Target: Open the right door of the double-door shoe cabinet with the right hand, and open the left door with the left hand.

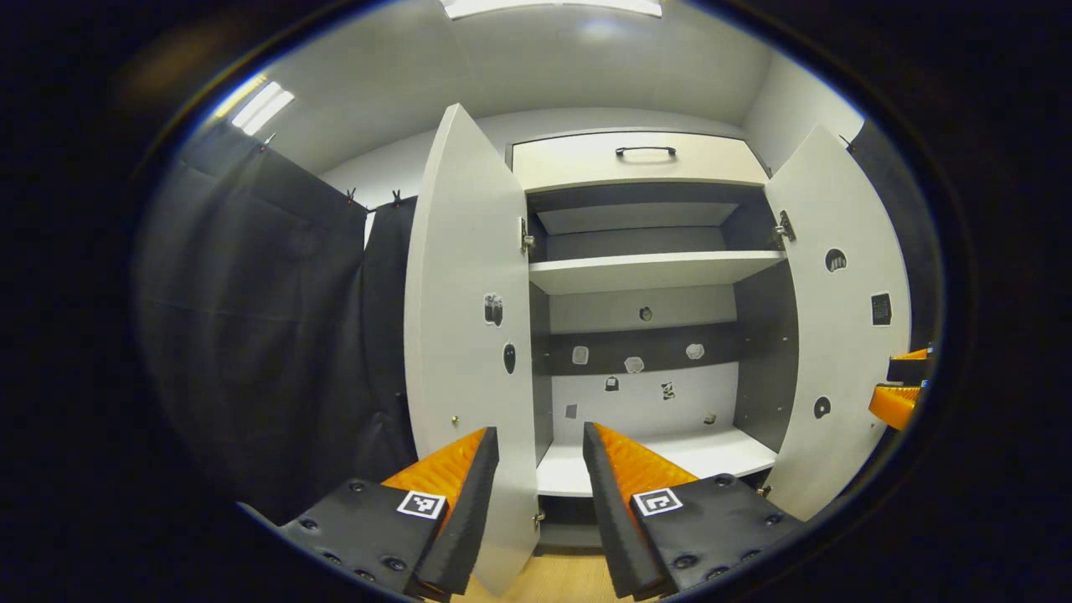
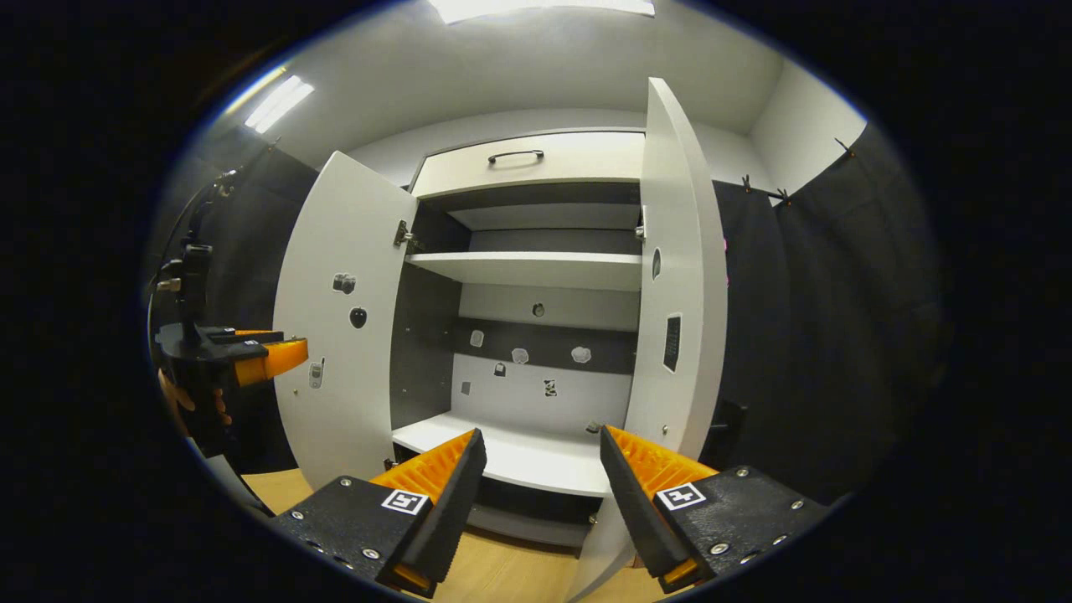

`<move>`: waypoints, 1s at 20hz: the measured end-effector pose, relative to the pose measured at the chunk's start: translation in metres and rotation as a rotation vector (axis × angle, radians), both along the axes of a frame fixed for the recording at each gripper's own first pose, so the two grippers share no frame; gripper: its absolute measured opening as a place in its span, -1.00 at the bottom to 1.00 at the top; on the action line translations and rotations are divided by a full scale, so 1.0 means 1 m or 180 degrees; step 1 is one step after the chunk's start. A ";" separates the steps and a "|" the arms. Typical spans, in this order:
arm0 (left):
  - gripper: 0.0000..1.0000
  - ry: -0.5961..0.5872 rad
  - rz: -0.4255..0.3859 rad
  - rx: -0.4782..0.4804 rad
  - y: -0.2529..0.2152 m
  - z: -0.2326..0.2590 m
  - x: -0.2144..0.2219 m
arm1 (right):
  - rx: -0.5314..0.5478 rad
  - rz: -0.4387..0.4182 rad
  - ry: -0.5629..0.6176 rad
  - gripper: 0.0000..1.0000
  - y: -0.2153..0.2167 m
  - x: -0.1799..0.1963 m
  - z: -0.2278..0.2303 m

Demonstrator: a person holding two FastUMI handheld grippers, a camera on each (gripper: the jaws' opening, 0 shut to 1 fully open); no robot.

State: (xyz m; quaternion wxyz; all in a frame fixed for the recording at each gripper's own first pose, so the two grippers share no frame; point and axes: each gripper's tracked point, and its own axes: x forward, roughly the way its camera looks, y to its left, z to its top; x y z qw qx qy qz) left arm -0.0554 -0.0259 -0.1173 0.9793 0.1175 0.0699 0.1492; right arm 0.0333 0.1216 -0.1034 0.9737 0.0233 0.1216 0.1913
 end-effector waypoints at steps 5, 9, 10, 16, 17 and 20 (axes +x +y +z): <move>0.80 -0.0039 -0.0135 -0.0113 -0.012 0.000 0.010 | 0.0004 -0.0100 -0.0076 0.74 -0.011 0.001 0.009; 0.80 -0.0116 -0.0236 -0.0050 -0.017 0.006 0.018 | -0.0005 -0.0201 -0.0163 0.70 -0.021 0.007 0.016; 0.84 -0.0145 -0.0266 -0.0034 -0.018 0.008 0.020 | 0.0017 -0.0210 -0.0171 0.83 -0.020 0.007 0.018; 0.87 -0.0207 -0.0403 -0.0052 -0.027 0.011 0.030 | -0.0003 -0.0287 -0.0260 0.87 -0.024 0.009 0.027; 0.87 -0.0210 -0.0421 -0.0053 -0.028 0.010 0.031 | -0.0009 -0.0297 -0.0271 0.87 -0.024 0.008 0.027; 0.86 -0.0190 -0.0465 -0.0072 -0.029 0.008 0.033 | -0.0022 -0.0315 -0.0285 0.88 -0.023 0.005 0.030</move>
